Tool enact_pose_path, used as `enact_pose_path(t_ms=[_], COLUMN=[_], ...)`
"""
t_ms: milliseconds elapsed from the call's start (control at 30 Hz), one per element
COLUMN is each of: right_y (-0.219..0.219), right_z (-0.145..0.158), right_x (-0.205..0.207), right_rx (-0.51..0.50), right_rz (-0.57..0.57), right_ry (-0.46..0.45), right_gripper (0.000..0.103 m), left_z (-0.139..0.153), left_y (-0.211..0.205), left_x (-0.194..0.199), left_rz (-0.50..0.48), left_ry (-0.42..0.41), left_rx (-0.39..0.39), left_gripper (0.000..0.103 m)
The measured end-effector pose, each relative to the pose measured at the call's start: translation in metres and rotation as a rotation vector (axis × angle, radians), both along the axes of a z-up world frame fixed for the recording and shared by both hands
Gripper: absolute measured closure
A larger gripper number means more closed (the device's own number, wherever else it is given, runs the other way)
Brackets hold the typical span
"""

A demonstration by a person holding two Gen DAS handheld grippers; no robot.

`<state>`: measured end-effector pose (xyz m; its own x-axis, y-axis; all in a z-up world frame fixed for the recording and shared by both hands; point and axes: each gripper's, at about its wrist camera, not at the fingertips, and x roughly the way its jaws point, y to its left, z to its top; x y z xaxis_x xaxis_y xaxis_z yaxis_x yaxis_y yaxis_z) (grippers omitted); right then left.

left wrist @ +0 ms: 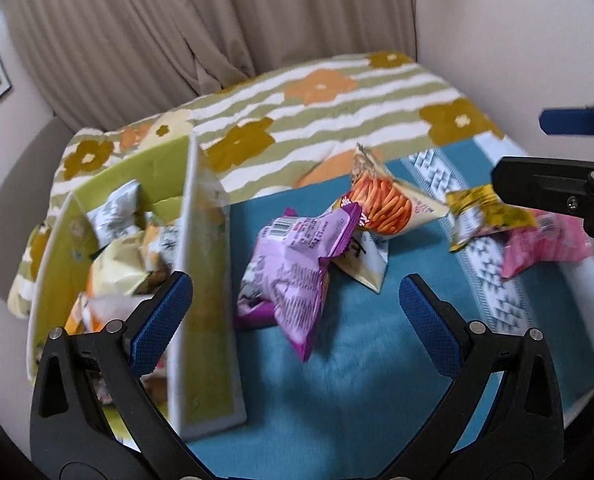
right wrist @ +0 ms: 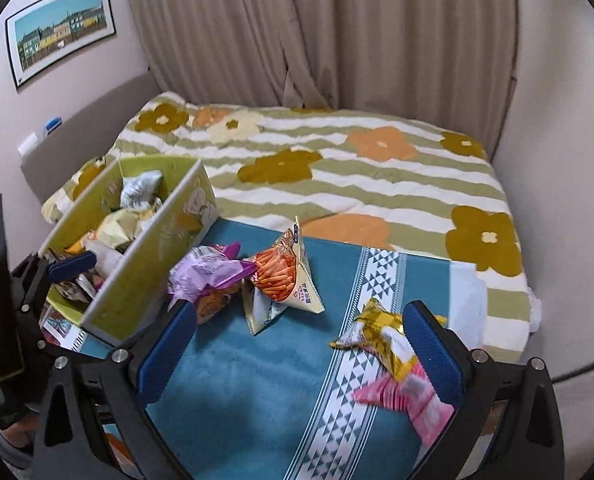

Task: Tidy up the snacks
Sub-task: 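Grasp the purple bag with the left gripper while the right gripper grasps the fries-print bag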

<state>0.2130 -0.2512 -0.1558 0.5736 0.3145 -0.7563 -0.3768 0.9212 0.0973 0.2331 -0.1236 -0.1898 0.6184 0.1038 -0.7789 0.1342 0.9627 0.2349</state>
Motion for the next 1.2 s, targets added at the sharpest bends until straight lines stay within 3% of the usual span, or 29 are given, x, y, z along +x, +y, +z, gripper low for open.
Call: enact_pose_path(t_ms=[300, 467, 567, 633, 767, 1067, 1200], right_y=[0.019, 0.026, 0.033, 0.038, 0.041, 0.050, 0.057], right_z=[-0.060, -0.086, -0.098, -0.106, -0.116, -0.126, -0.132], right_x=[0.064, 0.091, 0.102, 0.107, 0.112, 0.126, 0.128], right_rx=[-0.037, -0.029, -0.031, -0.022, -0.037, -0.040, -0.054], right_rz=[0.189, 0.253, 0.290, 0.311, 0.332, 0.343, 0.348], right_ry=[0.103, 0.180, 0.224, 0.243, 0.263, 0.296, 0.311], right_gripper=[0.000, 0.000, 0.000, 0.000, 0.000, 0.001, 0.010], left_z=[-0.054, -0.070, -0.077, -0.079, -0.078, -0.073, -0.074], left_y=[0.001, 0.000, -0.003, -0.003, 0.004, 0.018, 0.018], left_x=[0.053, 0.066, 0.071, 0.073, 0.077, 0.084, 0.084], left_rz=[0.015, 0.026, 0.031, 0.024, 0.027, 0.065, 0.062], left_ry=[0.145, 0.169, 0.188, 0.187, 0.197, 0.229, 0.225], left_rx=[0.064, 0.100, 0.121, 0.142, 0.117, 0.019, 0.014], left_gripper=[0.012, 0.013, 0.033, 0.040, 0.046, 0.049, 0.050])
